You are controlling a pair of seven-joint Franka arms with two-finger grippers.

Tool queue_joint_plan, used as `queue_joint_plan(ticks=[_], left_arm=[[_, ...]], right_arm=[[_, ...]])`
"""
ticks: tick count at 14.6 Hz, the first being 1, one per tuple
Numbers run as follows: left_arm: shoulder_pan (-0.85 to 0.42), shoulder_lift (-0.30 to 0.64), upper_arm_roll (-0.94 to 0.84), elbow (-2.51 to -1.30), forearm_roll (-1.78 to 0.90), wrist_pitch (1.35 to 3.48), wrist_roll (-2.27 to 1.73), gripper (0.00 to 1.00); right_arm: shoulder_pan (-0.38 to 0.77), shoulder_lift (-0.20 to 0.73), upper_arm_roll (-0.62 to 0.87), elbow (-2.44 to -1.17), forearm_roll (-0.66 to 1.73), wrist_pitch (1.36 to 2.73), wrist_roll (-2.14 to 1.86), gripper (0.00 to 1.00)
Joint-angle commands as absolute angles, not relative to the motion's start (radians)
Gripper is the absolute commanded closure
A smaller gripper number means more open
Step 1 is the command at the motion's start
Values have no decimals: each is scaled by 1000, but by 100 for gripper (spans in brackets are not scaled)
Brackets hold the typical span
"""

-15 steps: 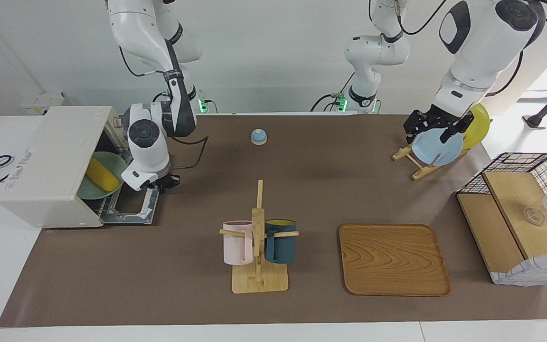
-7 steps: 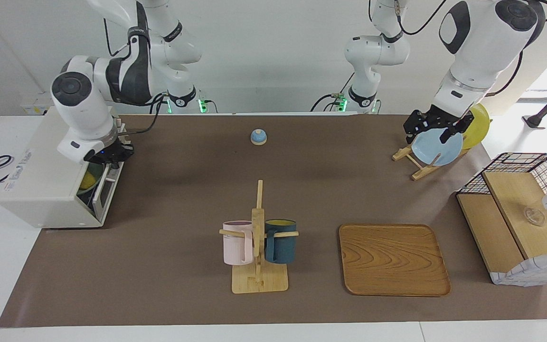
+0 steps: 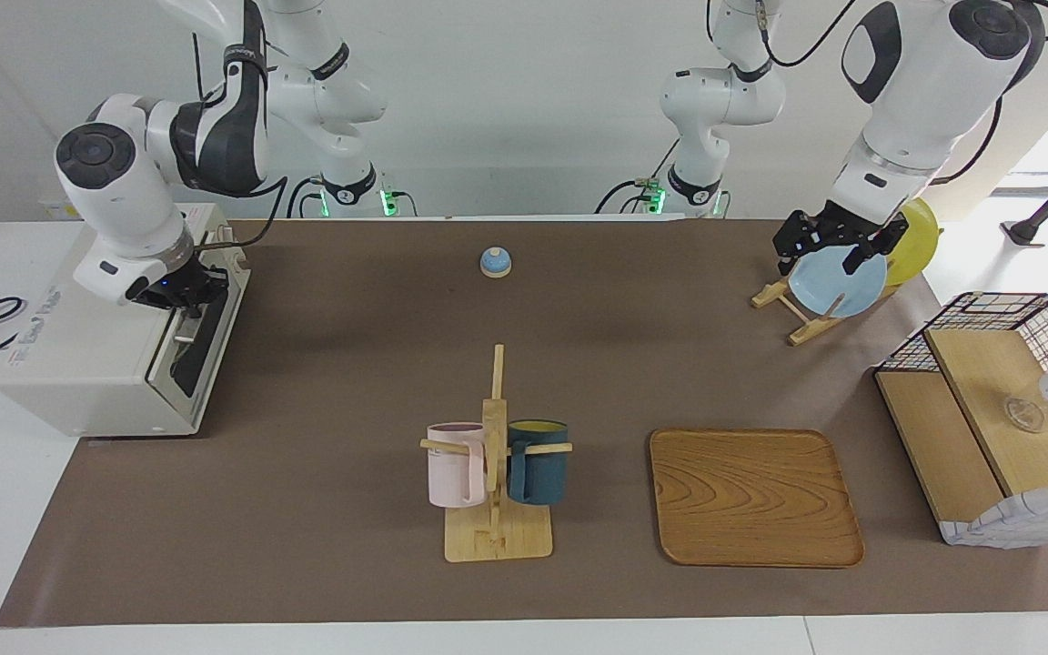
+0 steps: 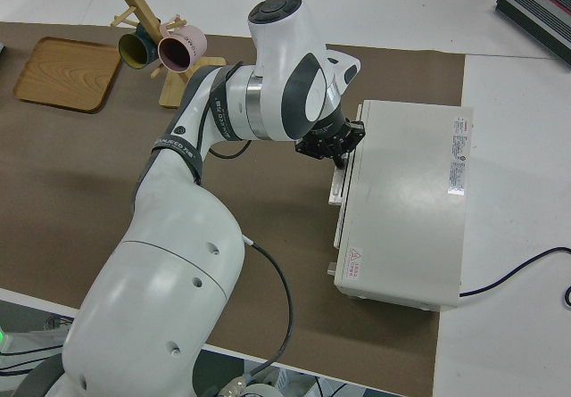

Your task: Put corn in oven

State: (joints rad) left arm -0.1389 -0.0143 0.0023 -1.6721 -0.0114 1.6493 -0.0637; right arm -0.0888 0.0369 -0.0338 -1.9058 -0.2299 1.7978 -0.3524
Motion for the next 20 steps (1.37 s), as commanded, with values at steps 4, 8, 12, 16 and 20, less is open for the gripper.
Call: queue_joint_plan(ticks=[4, 8, 12, 16, 20], left_arm=[[-137, -35, 3, -1690, 0, 1651, -64, 0], [-137, -35, 3, -1690, 0, 1651, -64, 0], [-137, -34, 3, -1690, 0, 1651, -64, 0], [-137, -34, 3, -1690, 0, 1651, -64, 0], [-137, -35, 3, -1690, 0, 1651, -64, 0]], right_arm=[[-97, 18, -31, -1849, -247, 1689, -393, 100], [-97, -25, -31, -1720, -115, 1557, -390, 84], [-51, -2, -23, -1585, -81, 1424, -374, 0], [-40, 18, -23, -1537, -51, 1402, -299, 0], [-37, 6, -6, -1537, 1, 1385, -206, 0]])
